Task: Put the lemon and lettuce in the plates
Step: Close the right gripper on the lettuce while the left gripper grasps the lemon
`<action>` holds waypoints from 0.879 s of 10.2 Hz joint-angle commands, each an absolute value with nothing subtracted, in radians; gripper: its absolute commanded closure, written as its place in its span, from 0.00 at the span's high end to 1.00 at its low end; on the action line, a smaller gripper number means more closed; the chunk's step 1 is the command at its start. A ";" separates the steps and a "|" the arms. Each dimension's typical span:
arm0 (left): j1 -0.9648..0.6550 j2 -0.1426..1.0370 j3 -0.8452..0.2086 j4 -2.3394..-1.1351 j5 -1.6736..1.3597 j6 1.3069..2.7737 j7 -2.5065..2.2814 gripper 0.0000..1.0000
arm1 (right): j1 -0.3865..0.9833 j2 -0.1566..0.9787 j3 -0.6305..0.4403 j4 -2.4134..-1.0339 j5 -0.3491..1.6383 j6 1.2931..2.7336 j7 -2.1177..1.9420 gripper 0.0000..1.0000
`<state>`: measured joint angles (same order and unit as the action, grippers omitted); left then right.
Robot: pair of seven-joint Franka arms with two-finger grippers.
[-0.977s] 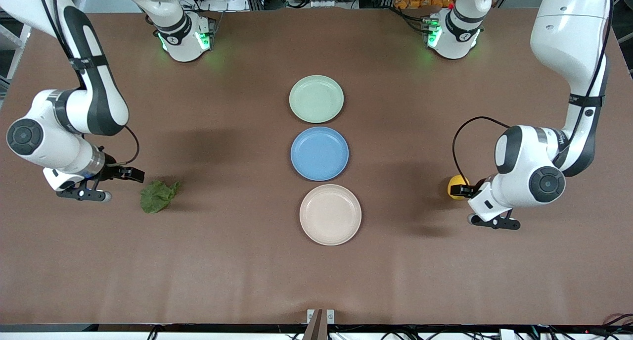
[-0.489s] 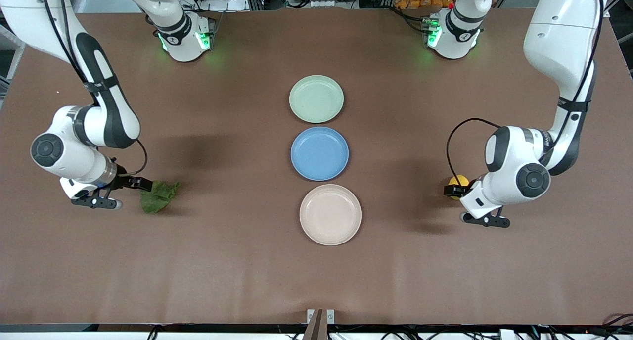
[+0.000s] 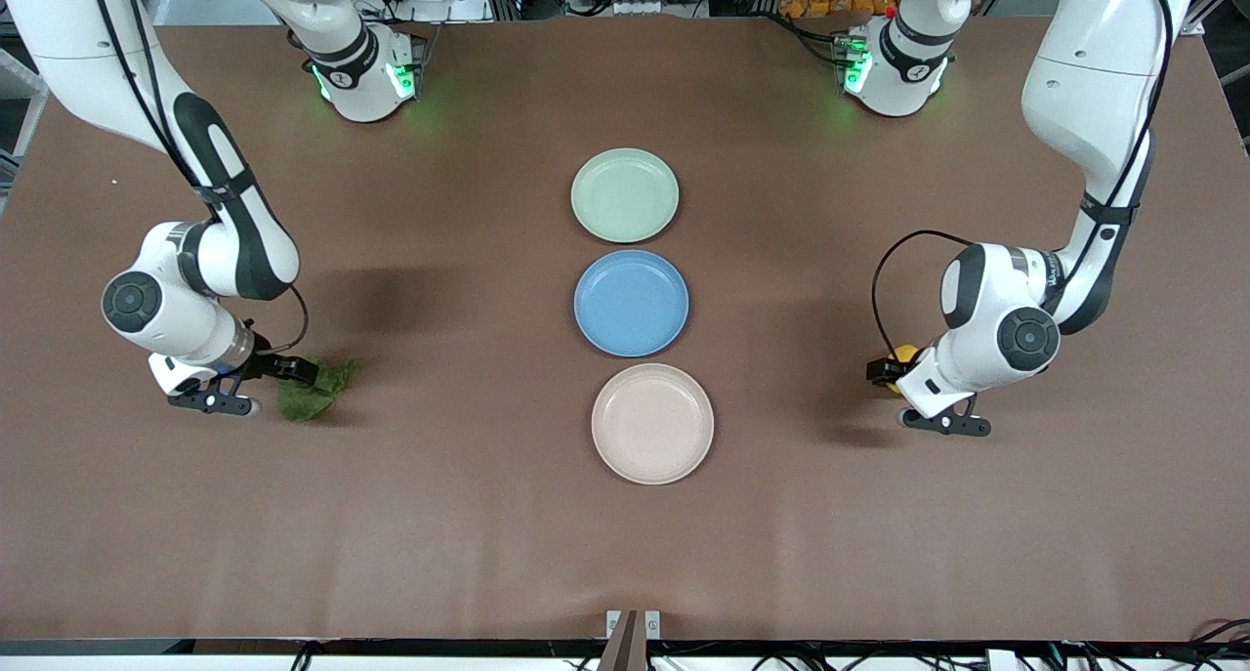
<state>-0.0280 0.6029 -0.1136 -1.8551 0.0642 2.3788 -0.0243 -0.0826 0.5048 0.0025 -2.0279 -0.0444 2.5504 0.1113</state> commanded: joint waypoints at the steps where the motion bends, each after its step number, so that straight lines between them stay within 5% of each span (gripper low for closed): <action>1: -0.023 0.587 -0.114 -1.882 0.094 2.407 -0.008 1.00 | -0.084 0.526 0.014 -2.029 -0.048 2.582 0.161 1.00; 7: -0.023 0.614 -0.114 -1.885 0.094 2.436 -0.009 1.00 | -0.078 0.543 0.017 -2.023 -0.023 2.583 0.175 1.00; 9: -0.023 0.615 -0.114 -1.884 0.094 2.436 -0.008 0.76 | -0.081 0.548 0.017 -2.023 -0.023 2.583 0.175 1.00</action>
<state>-0.0274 0.6151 -0.1131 -1.8761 0.0720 2.4143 -0.0237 -0.0789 0.5361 0.0130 -2.0279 -0.0384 2.5735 0.1649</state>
